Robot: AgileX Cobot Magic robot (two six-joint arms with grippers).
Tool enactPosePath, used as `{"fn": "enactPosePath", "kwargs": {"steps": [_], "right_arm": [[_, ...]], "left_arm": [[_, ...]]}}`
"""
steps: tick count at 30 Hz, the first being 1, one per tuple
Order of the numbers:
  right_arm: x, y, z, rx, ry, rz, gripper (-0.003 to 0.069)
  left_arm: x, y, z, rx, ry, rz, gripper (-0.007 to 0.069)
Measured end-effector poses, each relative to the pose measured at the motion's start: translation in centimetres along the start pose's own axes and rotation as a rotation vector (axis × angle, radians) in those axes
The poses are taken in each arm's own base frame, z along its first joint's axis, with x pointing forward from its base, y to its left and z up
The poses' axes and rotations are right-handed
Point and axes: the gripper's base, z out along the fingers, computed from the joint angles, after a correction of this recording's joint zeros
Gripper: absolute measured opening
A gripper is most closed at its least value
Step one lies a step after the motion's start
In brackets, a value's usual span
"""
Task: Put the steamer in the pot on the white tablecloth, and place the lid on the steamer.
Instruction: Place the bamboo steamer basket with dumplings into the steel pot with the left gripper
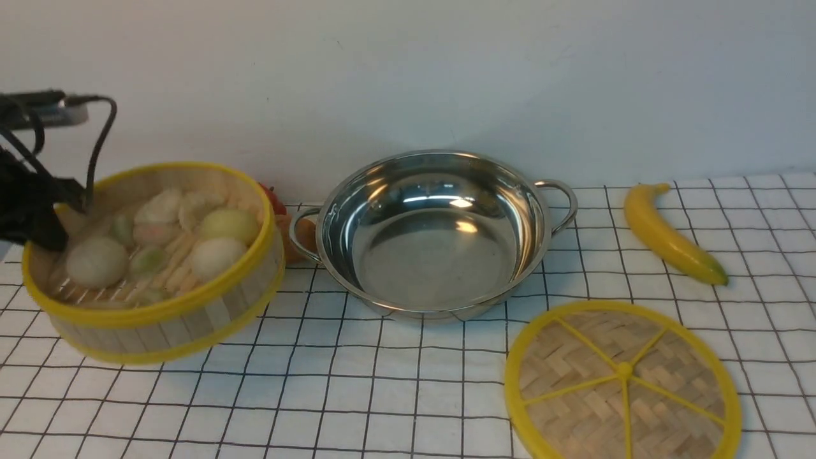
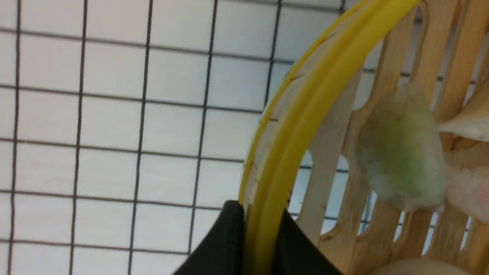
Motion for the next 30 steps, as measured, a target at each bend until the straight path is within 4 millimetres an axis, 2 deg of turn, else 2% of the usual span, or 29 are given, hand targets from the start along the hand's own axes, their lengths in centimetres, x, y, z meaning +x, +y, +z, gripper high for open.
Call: {"fn": "enactPosePath", "kwargs": {"steps": [2, 3, 5, 6, 7, 8, 9, 10, 12, 13, 14, 15, 16, 18, 20, 21, 24, 30], "right_arm": [[0.0, 0.0, 0.0, 0.0, 0.0, 0.0, 0.024], [0.0, 0.0, 0.0, 0.0, 0.001, 0.0, 0.024], [0.0, 0.0, 0.0, 0.0, 0.001, 0.0, 0.024], [0.0, 0.0, 0.0, 0.0, 0.001, 0.0, 0.024], [0.0, 0.0, 0.0, 0.0, 0.001, 0.0, 0.024], [0.0, 0.0, 0.0, 0.0, 0.001, 0.0, 0.024], [0.0, 0.0, 0.0, 0.0, 0.001, 0.0, 0.024], [0.0, 0.0, 0.0, 0.0, 0.001, 0.0, 0.024], [0.0, 0.0, 0.0, 0.0, 0.003, 0.0, 0.024], [0.0, 0.0, 0.0, 0.0, 0.003, 0.0, 0.024], [0.1, 0.0, 0.0, -0.001, 0.008, 0.0, 0.024], [0.1, 0.0, 0.0, -0.002, 0.016, 0.0, 0.024], [0.1, 0.0, 0.0, -0.002, 0.016, 0.0, 0.024], [0.4, 0.1, 0.0, -0.006, 0.041, 0.0, 0.024], [0.5, 0.1, 0.0, -0.007, 0.051, 0.0, 0.024], [0.5, 0.1, 0.0, -0.007, 0.051, 0.0, 0.024], [0.6, 0.1, 0.0, -0.012, 0.063, 0.003, 0.024], [0.7, 0.2, 0.0, -0.024, 0.078, 0.013, 0.024]], "left_arm": [[-1.5, -1.9, -1.7, 0.02, -0.063, 0.032, 0.0046], [-2.3, -3.6, -2.2, 0.033, -0.094, 0.067, 0.0046], [-3.2, -5.8, -2.7, 0.047, -0.134, 0.102, 0.0046], [-3.8, -7.8, -2.8, 0.063, -0.158, 0.134, 0.0046], [-3.9, -8.5, -2.6, 0.069, -0.159, 0.147, 0.0046], [-4.7, -11.4, -2.4, 0.097, -0.186, 0.186, 0.0046], [-5.2, -13.3, -2.0, 0.112, -0.193, 0.21, 0.0046], [-5.2, -14.0, -1.7, 0.118, -0.189, 0.223, 0.0046], [-6.0, -18.1, 0.0, 0.134, -0.181, 0.276, 0.0046], [-6.0, -18.5, 0.1, 0.137, -0.18, 0.279, 0.0046], [-6.4, -21.0, 1.7, 0.12, -0.167, 0.315, 0.0046], [-6.6, -22.1, 2.6, 0.106, -0.161, 0.331, 0.0046], [-6.7, -22.3, 2.7, 0.104, -0.166, 0.332, 0.0046], [-7.2, -24.8, 5.2, 0.071, -0.154, 0.369, 0.0046], [-7.5, -25.6, 6.9, 0.063, -0.143, 0.378, 0.0046], [-7.6, -25.7, 6.9, 0.062, -0.147, 0.38, 0.0046], [-8.0, -26.2, 8.5, 0.073, -0.137, 0.366, 0.0046], [-8.2, -26.3, 9.7, 0.076, -0.136, 0.334, 0.0045]]}}
